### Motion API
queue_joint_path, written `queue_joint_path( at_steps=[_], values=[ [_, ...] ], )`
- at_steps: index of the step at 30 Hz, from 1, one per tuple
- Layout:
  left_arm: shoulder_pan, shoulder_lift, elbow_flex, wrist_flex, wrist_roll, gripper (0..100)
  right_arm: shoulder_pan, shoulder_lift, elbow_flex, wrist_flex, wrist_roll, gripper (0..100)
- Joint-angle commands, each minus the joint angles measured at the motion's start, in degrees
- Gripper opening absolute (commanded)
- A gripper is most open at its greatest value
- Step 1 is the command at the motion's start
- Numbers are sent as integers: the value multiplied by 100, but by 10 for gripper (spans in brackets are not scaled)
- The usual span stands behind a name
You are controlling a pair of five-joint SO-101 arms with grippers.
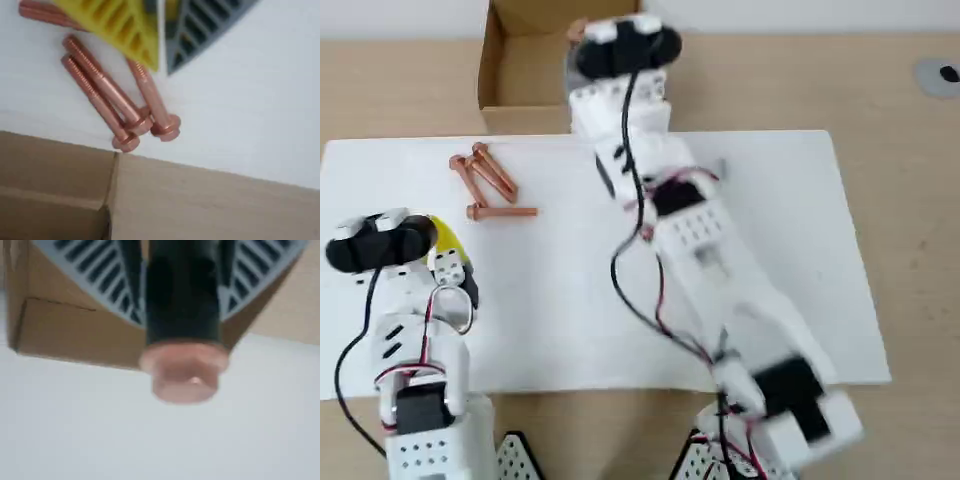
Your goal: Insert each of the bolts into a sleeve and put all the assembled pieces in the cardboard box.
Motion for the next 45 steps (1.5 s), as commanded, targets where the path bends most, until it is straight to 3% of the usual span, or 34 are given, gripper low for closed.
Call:
queue_joint_path(
  at_steps=[1,7,12,27,35,45],
  values=[
    [-44,-4,185,-387,-9,3,224,892,-1437,-202,-97,9],
    [-44,-4,554,-1099,0,3,462,2448,-2879,88,-105,9],
    [-62,-4,598,-1169,0,3,690,3749,-4356,475,-114,9],
    [-79,-4,598,-1160,0,2,919,6993,-9552,3446,-545,9],
    [-53,-4,598,-958,-18,2,1253,7538,-10404,4299,-527,9],
    [-53,-4,334,-501,0,2,1332,7547,-10387,4387,-519,10]
  ],
)
